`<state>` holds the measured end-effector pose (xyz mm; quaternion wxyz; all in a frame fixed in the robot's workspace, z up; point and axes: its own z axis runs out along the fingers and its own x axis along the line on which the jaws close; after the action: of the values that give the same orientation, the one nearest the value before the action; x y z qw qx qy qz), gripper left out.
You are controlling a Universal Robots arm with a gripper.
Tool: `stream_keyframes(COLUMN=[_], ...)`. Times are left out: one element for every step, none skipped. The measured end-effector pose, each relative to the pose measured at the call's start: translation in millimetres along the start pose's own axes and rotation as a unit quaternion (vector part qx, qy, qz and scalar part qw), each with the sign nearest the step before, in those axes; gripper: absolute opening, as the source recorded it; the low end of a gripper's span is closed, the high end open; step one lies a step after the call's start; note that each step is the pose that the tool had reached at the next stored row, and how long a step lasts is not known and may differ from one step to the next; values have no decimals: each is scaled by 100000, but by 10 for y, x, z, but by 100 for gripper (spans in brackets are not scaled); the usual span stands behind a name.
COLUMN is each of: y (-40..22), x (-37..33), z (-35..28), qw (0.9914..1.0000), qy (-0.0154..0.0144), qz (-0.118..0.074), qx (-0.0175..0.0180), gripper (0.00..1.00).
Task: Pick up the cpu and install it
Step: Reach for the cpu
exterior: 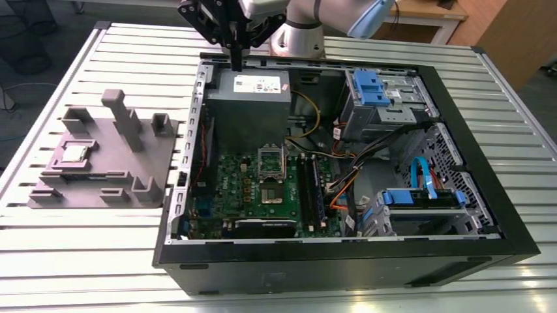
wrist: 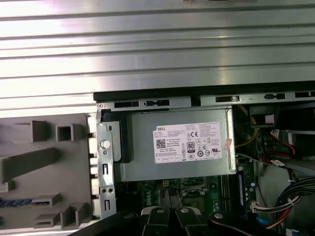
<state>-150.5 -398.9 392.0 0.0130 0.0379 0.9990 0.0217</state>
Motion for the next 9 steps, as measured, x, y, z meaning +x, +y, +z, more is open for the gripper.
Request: stream_keyframes(y=[0, 0, -1, -1, -1, -1, -1, -2, -2], x=[3, 5, 7, 9, 13, 15, 17, 19, 20], z=[0, 0, 1, 1, 1, 1, 1, 2, 2], qw=[100000, 100000, 100000, 100000, 100000, 100000, 100000, 100000, 100000], qy=[1, 2, 1, 2, 5, 7, 7, 12, 15], qz=[1, -1, -1, -4, 1, 1, -1, -3, -6], qx=[2, 3, 0, 0, 1, 0, 2, 3, 1], gripper=[10, 10, 10, 10, 10, 10, 10, 10, 10])
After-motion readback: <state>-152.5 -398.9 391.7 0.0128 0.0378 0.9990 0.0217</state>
